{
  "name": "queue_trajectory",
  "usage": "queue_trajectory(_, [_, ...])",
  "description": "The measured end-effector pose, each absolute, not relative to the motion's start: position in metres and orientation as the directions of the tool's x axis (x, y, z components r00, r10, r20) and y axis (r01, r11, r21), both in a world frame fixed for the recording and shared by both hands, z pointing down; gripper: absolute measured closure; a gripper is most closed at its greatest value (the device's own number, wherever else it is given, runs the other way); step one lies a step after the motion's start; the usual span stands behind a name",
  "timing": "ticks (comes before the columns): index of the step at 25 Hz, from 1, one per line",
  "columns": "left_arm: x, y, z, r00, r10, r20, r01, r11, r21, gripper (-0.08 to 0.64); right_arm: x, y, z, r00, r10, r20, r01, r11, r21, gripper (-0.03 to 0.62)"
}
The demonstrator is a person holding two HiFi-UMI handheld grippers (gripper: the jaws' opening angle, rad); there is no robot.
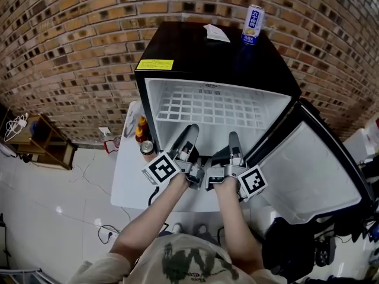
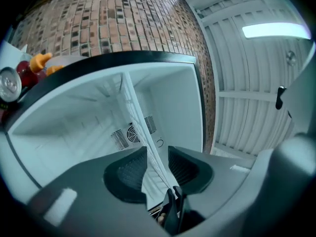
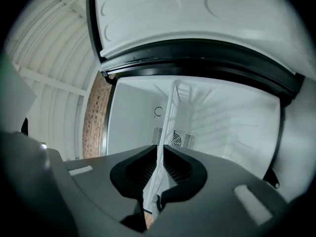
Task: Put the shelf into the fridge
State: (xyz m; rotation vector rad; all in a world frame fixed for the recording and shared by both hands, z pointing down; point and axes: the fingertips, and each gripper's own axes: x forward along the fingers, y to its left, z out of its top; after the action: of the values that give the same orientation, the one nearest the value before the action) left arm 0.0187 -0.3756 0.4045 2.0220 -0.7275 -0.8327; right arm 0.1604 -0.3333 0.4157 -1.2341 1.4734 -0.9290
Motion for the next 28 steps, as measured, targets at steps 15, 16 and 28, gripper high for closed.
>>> queue_trajectory(15, [-0.005, -0.306, 0.389, 0.656, -0.698, -0.286, -0.373, -0.63, 0.681, 0.56, 0.12, -0.272, 0.391, -0.141, -0.959, -0.246, -0.515, 0.284, -0.809, 0.588])
queue_trajectory(16, [-0.003, -0.3, 0.388, 0.658, -0.697, -0.285, -0.381, -0.635, 0.672, 0.56, 0.118, -0.268, 0.39, -0.153, -0.955, -0.255, -0.517, 0.297, -0.803, 0.588])
queue_trajectory(28, [0.021, -0.208, 0.382, 0.657, -0.708, -0.258, -0.5, -0.666, 0.553, 0.56, 0.119, -0.179, 0.371, -0.271, -0.921, -0.28, -0.625, 0.389, -0.676, 0.592])
